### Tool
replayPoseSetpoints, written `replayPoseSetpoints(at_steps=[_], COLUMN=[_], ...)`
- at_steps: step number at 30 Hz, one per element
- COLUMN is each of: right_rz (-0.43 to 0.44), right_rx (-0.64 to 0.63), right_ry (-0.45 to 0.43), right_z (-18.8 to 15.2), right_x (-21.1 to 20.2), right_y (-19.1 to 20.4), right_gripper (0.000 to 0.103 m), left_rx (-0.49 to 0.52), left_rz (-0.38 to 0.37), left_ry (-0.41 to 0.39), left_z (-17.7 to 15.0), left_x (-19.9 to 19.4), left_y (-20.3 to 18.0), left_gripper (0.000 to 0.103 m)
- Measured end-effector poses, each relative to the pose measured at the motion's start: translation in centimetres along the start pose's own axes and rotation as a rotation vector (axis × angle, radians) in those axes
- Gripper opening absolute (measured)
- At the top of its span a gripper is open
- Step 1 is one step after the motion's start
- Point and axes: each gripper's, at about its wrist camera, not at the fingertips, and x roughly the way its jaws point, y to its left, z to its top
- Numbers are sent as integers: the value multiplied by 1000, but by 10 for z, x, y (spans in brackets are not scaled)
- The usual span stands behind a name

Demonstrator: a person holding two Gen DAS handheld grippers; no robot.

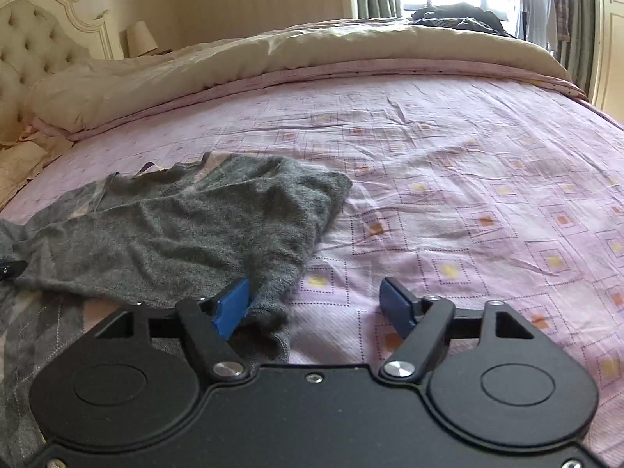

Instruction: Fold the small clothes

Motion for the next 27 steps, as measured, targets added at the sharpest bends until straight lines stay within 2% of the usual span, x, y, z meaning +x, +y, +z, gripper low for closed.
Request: replayPoseSetpoints(at_steps=[2,4,9,12,16,22,27], right_rz=[-1,0,35,93,156,175,166], right_rx=[-2,-2,11,17,-7,-85,-88], right_ry=[-24,-50,-109,-101,-84,-72,-69], right_z=[-2,-4,-11,-22,-46,-79,-91], right_x=[-14,-29,-67,-81,-94,-85,-71], right_y=[6,14,42,65,104,156,179], right_gripper=[87,101,102,102,102,102,102], left_rx=[6,15,3,-43,-44,-92,-174], left_rz=[-31,-21,35,27,54,85,142], left_ry=[18,32,55,75,66,47,23], left_z=[-1,-4,-21,-37,-60,-81,-81], left_x=[-3,-9,-35,-57,-84,-115,-131], left_y=[-1,-4,-7,-3,0,25,69], left_gripper=[81,82,82,82,82,82,82])
